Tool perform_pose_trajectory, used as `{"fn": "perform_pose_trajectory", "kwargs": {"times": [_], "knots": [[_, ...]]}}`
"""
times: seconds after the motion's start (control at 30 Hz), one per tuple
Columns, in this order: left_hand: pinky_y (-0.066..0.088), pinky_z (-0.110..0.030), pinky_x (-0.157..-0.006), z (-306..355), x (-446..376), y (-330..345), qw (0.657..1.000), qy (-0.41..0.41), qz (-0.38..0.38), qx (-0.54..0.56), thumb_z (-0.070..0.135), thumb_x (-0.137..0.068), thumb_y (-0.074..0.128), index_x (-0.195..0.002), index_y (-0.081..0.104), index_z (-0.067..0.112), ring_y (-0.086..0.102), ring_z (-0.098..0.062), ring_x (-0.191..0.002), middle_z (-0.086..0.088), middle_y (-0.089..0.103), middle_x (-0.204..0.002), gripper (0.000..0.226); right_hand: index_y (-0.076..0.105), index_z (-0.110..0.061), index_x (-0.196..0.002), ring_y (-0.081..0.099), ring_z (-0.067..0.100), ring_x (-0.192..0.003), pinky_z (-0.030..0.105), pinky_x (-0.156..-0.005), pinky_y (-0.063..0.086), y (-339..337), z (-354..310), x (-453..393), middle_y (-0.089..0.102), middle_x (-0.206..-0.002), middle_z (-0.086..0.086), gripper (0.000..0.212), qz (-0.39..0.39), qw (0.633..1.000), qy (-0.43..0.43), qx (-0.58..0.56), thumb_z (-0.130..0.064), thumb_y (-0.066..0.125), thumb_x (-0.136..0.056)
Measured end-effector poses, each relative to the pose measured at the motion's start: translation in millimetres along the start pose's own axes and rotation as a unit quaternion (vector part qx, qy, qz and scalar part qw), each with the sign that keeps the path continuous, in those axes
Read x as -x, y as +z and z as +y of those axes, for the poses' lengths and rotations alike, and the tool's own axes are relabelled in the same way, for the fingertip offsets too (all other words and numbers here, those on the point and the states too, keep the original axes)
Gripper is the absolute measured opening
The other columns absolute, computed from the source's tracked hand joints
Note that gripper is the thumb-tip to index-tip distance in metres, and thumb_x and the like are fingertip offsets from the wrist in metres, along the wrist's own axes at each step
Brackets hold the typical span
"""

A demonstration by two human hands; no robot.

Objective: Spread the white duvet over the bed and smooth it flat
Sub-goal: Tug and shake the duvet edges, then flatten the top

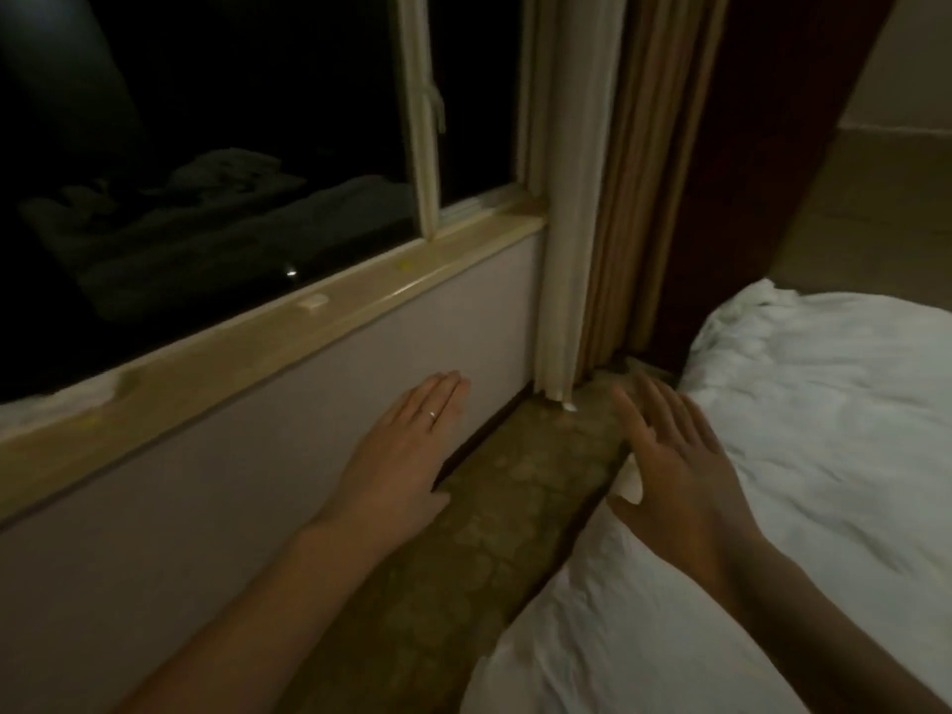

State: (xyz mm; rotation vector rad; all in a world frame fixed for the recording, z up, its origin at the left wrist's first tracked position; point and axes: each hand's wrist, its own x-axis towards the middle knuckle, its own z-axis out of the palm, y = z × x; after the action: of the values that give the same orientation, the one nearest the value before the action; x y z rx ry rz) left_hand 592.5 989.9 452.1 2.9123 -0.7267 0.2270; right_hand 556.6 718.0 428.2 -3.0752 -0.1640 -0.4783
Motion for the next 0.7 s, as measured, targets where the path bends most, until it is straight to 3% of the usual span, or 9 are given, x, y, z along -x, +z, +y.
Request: {"fn": "perform_pose_trajectory", "kwargs": {"times": [0.17,0.33,0.43,0.6,0.7], "knots": [[-0.01,-0.025,-0.118,-28,-147,37,0.993,0.116,0.008,0.019,0.035,-0.089,0.066,-0.141,-0.03,0.026,-0.013,-0.01,-0.148,0.007,-0.021,-0.159,0.11,0.01,-0.023,-0.157,0.008,0.027,-0.149,0.043,-0.118,0.01,39,53,-64,0.011,-0.162,0.011,0.126,-0.025,0.991,0.124,0.044,-0.051,0.085,-0.061],[-0.005,-0.027,-0.12,-13,-299,52,0.972,0.231,0.001,0.03,0.038,-0.087,0.068,-0.148,-0.026,0.026,-0.014,-0.01,-0.148,0.009,-0.02,-0.16,0.113,0.006,-0.023,-0.157,0.008,0.025,-0.149,0.041,-0.119,0.008,52,96,-121,0.01,-0.163,0.011,0.125,-0.027,0.963,0.259,0.075,-0.053,0.083,-0.063],[-0.007,-0.023,-0.116,-2,-374,58,0.958,0.285,0.01,0.037,0.041,-0.087,0.068,-0.152,-0.021,0.024,-0.013,-0.009,-0.148,0.01,-0.02,-0.16,0.112,0.011,-0.021,-0.157,0.017,0.027,-0.149,0.042,-0.121,0.014,56,120,-155,0.017,-0.162,0.013,0.124,-0.012,0.946,0.313,0.08,-0.05,0.085,-0.062],[0.002,-0.031,-0.123,14,-495,100,0.935,0.348,-0.015,0.062,0.042,-0.086,0.068,-0.153,-0.019,0.025,-0.014,-0.01,-0.149,0.009,-0.017,-0.162,0.111,-0.003,-0.027,-0.157,0.004,0.022,-0.15,0.039,-0.121,0.005,80,169,-221,0.006,-0.164,0.008,0.127,-0.04,0.918,0.375,0.119,-0.057,0.08,-0.066],[0.005,-0.032,-0.123,22,-575,132,0.926,0.366,-0.031,0.08,0.039,-0.084,0.071,-0.154,-0.017,0.026,-0.013,-0.01,-0.149,0.01,-0.016,-0.162,0.114,0.006,-0.025,-0.157,0.016,0.025,-0.149,0.04,-0.121,0.01,105,204,-273,0.014,-0.163,0.009,0.13,-0.048,0.905,0.405,0.118,-0.056,0.084,-0.059]]}}
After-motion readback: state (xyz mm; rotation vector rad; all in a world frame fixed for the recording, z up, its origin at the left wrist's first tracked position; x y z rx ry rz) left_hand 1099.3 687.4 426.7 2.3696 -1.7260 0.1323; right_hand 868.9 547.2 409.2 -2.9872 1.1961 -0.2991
